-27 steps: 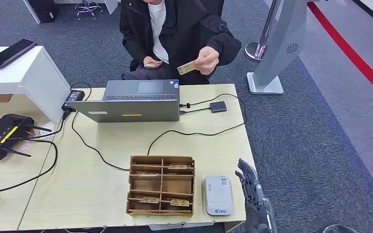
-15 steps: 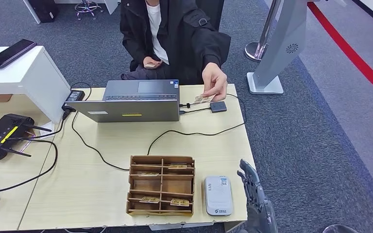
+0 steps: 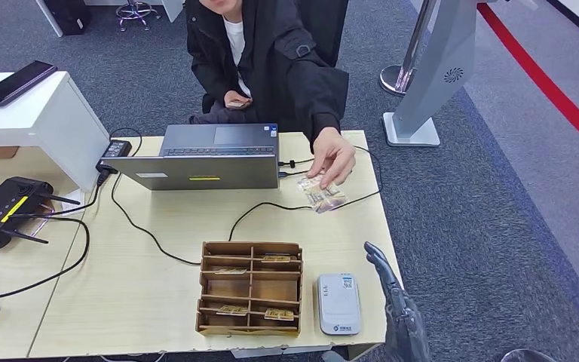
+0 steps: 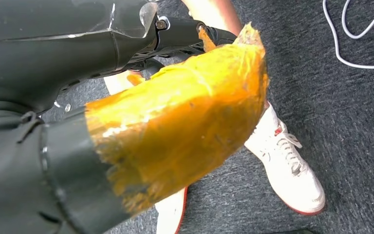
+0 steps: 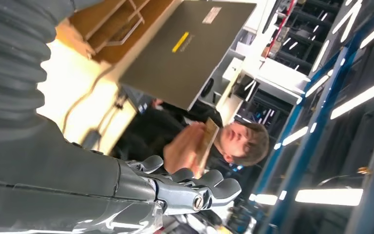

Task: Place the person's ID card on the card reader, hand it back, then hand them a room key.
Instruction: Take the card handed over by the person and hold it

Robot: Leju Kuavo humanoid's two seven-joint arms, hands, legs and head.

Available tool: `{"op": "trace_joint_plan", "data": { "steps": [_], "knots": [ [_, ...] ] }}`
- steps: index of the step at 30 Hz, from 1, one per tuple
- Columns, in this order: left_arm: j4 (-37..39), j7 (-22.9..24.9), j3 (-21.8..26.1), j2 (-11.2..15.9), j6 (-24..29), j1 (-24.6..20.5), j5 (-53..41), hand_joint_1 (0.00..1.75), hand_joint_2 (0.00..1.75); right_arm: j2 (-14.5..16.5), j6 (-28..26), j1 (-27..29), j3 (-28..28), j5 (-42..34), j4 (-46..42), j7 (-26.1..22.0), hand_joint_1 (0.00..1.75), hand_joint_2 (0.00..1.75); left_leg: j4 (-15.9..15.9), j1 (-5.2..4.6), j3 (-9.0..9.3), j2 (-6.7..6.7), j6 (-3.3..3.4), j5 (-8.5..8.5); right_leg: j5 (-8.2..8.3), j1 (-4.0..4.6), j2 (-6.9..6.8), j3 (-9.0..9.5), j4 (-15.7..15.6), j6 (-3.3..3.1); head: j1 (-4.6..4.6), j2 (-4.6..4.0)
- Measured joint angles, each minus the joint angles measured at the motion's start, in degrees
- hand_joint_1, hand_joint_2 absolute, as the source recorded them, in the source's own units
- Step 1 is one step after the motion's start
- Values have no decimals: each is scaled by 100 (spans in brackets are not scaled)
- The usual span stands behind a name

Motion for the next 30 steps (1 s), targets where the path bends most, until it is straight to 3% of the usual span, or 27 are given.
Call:
{"op": "trace_joint_plan", "data": {
  "steps": [17,30],
  "knots": [
    [0,1,-25,7,-66,0,-54,0,0,96,-256,-279,-634,2495,-43,758,0,175,0,0,0,0,0,0,0,0,0,1,0,0,1,0],
    [0,36,-125,2,-143,-4,-143,0,0,294,-650,-554,-780,6072,353,2315,0,175,0,0,1,0,0,0,1,0,1,1,0,0,0,0]
  ]
}}
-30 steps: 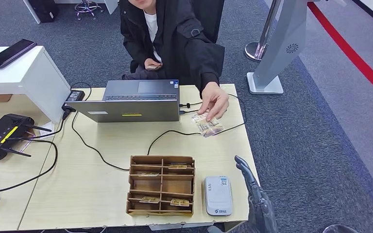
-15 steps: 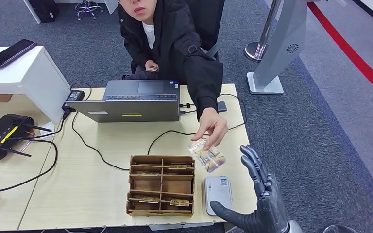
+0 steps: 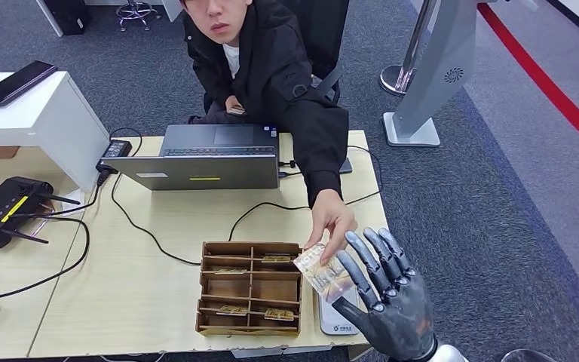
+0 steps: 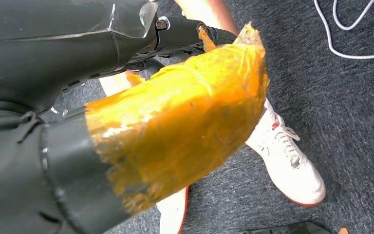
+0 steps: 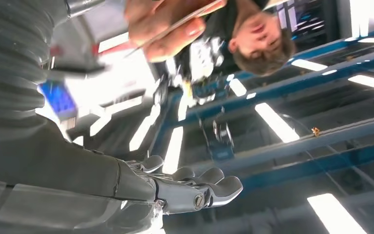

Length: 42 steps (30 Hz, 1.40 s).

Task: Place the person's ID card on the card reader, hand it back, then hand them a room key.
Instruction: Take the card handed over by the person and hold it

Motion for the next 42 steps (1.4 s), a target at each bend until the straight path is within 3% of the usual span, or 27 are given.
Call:
{"op": "trace_joint_plan", "data": {
  "steps": [4,17,19,22,23,24,42],
  "knots": [
    [0,36,-21,-6,-4,-2,-7,0,0,45,-13,-57,-24,631,122,343,0,175,0,0,0,0,0,0,0,0,0,0,0,0,0,0],
    [0,40,-25,-9,-21,-2,-7,0,0,97,-16,-131,-64,1068,349,732,0,175,0,0,0,0,0,0,0,0,0,0,0,0,0,0],
    [0,40,-24,-9,-21,-2,-6,0,0,98,-16,-139,-63,1070,362,748,31,175,0,0,0,0,0,0,0,0,0,0,0,0,0,0],
    [0,40,-24,-9,-19,-2,-6,0,0,100,-16,-154,-59,1069,392,763,137,175,0,0,0,0,0,0,0,0,0,0,0,0,0,0],
    [0,40,-24,-9,-19,-2,-6,0,0,100,-16,-157,-57,1067,398,772,162,175,0,0,0,0,0,0,0,0,0,0,0,0,0,0],
    [0,40,-23,-9,-19,-2,-6,0,0,101,-16,-159,-55,1064,403,783,170,175,0,0,-1,0,0,0,0,0,0,0,0,0,0,0],
    [0,40,-23,-7,-10,0,3,0,0,118,-16,-199,21,891,441,842,175,175,0,0,-1,0,0,0,0,0,0,0,0,0,0,0]
  ]
}}
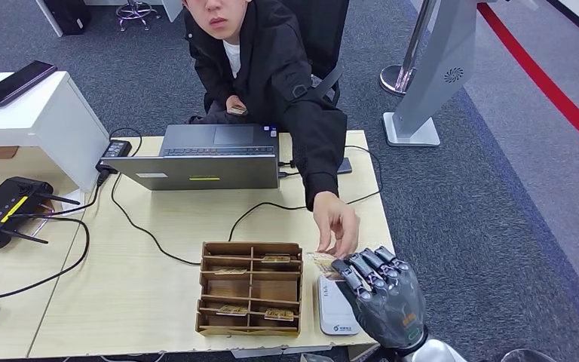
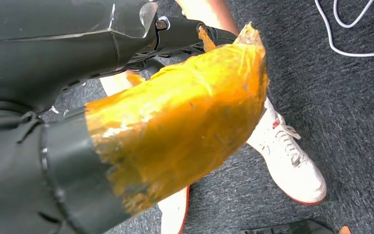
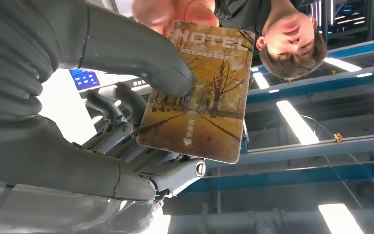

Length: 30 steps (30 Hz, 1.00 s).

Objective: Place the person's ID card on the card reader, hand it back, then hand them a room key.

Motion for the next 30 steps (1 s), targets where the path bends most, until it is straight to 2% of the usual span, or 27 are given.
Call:
{"op": "trace_joint_plan", "data": {
  "steps": [10,20,30],
  "knots": [
    [0,0,0,-1,0,0,20,0,0,51,0,0,32,-341,0,-118,175,175,0,0,0,0,0,0,0,0,0,0,0,0,0,0],
    [0,0,0,0,9,1,91,0,0,55,124,17,149,-1756,38,-498,175,175,0,0,0,0,0,0,0,0,0,-1,0,0,0,0],
    [0,0,2,-2,26,7,143,0,0,55,601,221,158,-3059,153,-685,175,175,0,0,0,0,0,0,0,0,0,-1,0,0,0,0]
  ]
}}
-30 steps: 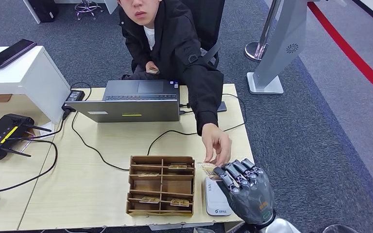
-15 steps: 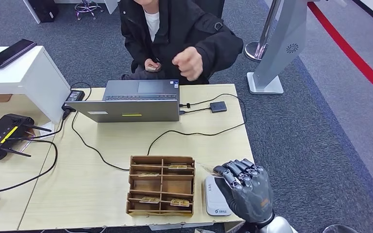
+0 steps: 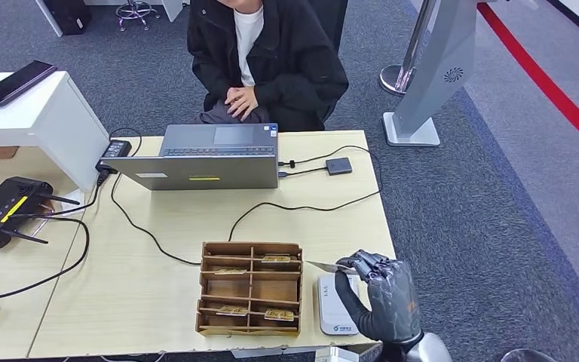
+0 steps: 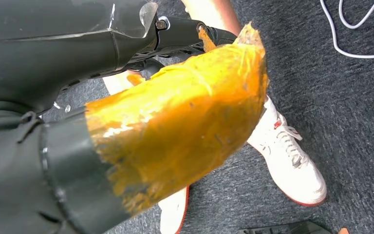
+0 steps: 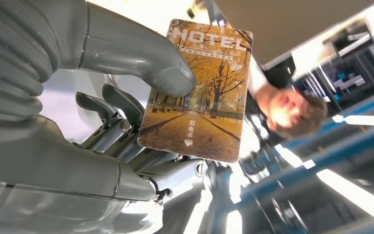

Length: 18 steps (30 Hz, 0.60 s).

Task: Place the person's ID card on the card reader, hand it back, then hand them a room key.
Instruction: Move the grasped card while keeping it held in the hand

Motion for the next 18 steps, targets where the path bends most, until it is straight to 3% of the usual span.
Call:
{"op": "trace_joint_plan", "data": {
  "steps": [8,18],
  "knots": [
    [0,0,0,1,16,4,4,0,0,0,339,184,-7,-937,161,120,175,175,0,0,0,0,0,0,0,0,0,0,0,0,1,0],
    [0,6,0,1,49,9,4,0,0,-38,516,298,-2,-1546,454,391,175,175,0,0,0,0,0,0,0,0,0,0,-1,0,0,0]
  ]
}}
